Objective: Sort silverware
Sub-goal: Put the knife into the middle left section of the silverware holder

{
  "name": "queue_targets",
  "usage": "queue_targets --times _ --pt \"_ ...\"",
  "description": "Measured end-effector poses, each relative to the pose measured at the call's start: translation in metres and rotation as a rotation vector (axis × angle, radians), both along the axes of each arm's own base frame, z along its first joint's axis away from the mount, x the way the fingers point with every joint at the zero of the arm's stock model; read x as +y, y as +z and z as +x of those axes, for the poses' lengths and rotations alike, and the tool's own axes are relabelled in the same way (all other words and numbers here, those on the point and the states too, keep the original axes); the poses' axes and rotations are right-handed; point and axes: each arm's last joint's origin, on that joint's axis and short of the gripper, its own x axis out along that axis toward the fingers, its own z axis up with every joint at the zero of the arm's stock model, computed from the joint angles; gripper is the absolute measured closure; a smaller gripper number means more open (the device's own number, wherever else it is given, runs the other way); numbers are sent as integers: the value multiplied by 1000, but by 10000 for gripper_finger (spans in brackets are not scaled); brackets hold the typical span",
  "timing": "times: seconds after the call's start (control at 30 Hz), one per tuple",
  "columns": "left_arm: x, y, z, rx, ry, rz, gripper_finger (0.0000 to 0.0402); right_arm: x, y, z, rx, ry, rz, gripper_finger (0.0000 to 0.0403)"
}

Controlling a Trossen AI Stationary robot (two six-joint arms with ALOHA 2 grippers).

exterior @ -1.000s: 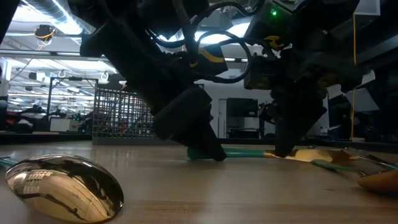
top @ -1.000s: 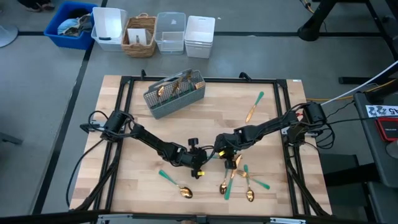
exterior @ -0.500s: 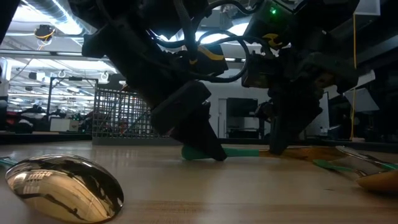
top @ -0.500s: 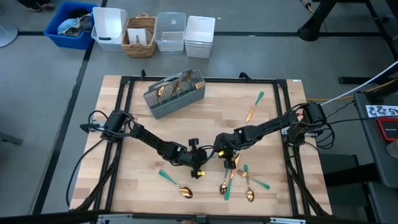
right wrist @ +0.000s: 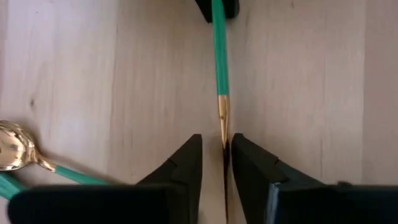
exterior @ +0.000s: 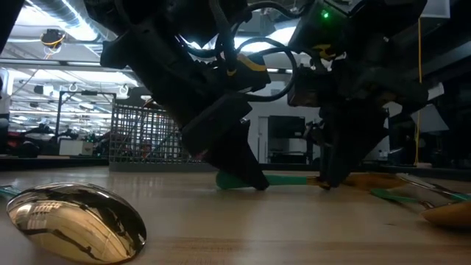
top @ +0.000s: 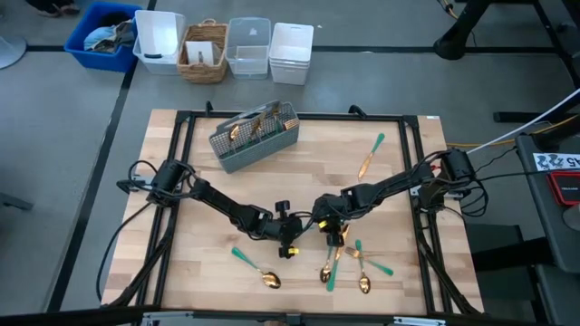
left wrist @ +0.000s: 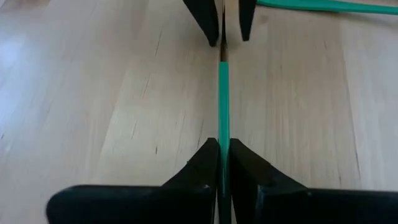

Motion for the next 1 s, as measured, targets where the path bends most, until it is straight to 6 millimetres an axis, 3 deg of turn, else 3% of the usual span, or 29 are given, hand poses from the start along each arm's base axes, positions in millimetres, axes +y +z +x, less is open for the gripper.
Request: queue_targets --times 0.27,0.67,1.0 --pt "5 10 -2 0 34 -18 387 -6 33 -7 -120 -1 -138 331" --pt "22 23 0 -44 155 -44 387 -19 101 -40 -307 -111 -346 333" --pt "43 85 -17 -157 315 98 387 -27 133 -64 -404 -187 -448 333"
